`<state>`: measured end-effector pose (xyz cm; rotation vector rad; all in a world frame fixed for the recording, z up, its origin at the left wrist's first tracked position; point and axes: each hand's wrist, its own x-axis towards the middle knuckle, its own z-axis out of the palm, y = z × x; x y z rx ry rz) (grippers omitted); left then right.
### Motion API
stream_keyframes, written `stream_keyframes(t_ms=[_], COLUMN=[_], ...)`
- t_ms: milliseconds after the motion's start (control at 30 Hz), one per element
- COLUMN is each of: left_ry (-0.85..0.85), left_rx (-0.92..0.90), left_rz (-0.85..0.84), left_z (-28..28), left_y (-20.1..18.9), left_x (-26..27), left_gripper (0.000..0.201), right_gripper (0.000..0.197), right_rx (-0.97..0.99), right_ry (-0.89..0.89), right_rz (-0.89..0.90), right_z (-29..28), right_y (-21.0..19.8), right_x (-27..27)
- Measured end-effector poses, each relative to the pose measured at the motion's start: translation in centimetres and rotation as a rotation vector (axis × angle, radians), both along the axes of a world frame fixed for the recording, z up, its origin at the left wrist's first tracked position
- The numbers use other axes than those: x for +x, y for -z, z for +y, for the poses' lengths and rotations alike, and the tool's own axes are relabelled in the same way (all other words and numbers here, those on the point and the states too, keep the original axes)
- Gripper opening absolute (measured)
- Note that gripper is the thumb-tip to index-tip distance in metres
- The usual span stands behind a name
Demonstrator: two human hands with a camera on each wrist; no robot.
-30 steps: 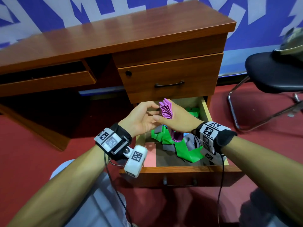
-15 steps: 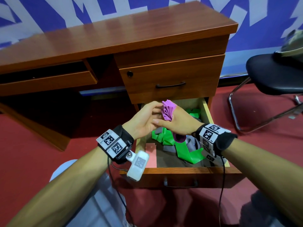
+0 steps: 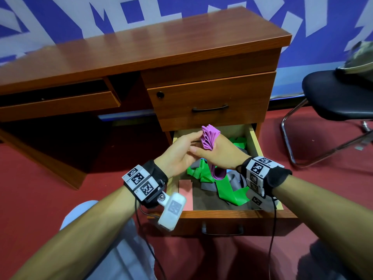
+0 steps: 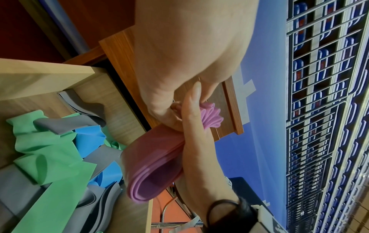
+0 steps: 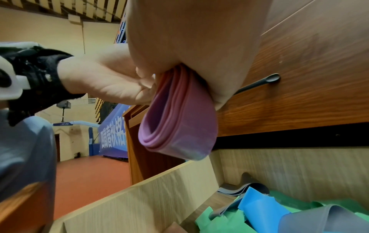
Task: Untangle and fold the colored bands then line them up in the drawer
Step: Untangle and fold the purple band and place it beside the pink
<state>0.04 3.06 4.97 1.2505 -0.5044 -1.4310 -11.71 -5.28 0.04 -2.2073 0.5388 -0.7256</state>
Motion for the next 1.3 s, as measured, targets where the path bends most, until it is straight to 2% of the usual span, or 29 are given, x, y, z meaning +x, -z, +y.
stream_keyframes(t_ms=[133,300,367,600,767,900,933,1000,1033,1133,1300], left_ry=[0.022,0.001,-0.007,0.018,0.016,0.014,0.012,0.007,0.0,-0.013,-0.012], left_rx=[-0.006,-0.038,-0.047,-0.085,-0.066,-0.007,0.006,0.022,0.028,0.05,0.038], left_rz=[-0.029,0.017,0.031,0.022,0.004,-0.052,-0.064,-0.111,-0.142,-0.227,-0.322], left_z=[0.0,0.1,0.1,0.1,0.0,0.0,0.1,0.1,0.1,0.0,-0.2], left_y=[0.2,0.5,0.6,0.6,0.7,0.7,0.6,0.5,0.5,0.6,0.3], left_x=[0.1,-0.3,-0.4,-0.3,-0.2,0.5,0.7,0.9,1.0,1.2,1.8], left_gripper=[0.024,0.038,0.037,0.028,0.029,0.024,0.02,0.011,0.011,0.014,0.017], right_gripper=[0.043,0.053,0.057,0.04,0.052,0.025,0.024,0.047,0.051,0.051,0.059], right_rx=[0.005,0.056,0.088,0.061,0.049,0.012,-0.017,-0.109,-0.125,-0.096,0.063], right_ry=[0.001,0.039,0.04,0.018,0.02,-0.066,-0.087,-0.095,-0.098,-0.067,-0.011], right_rz=[-0.003,0.005,0.005,-0.031,0.009,0.025,0.063,0.15,0.162,0.108,0.032], right_z=[-0.1,-0.3,-0.4,0.1,0.1,0.2,0.2,0.0,0.0,0.1,0.0], right_y=[0.3,0.6,0.5,-0.3,-0.3,0.1,0.1,0.4,0.5,0.3,0.1], right_x=[-0.1,-0.2,-0.1,-0.3,-0.3,-0.4,-0.5,-0.6,-0.6,-0.6,-0.4])
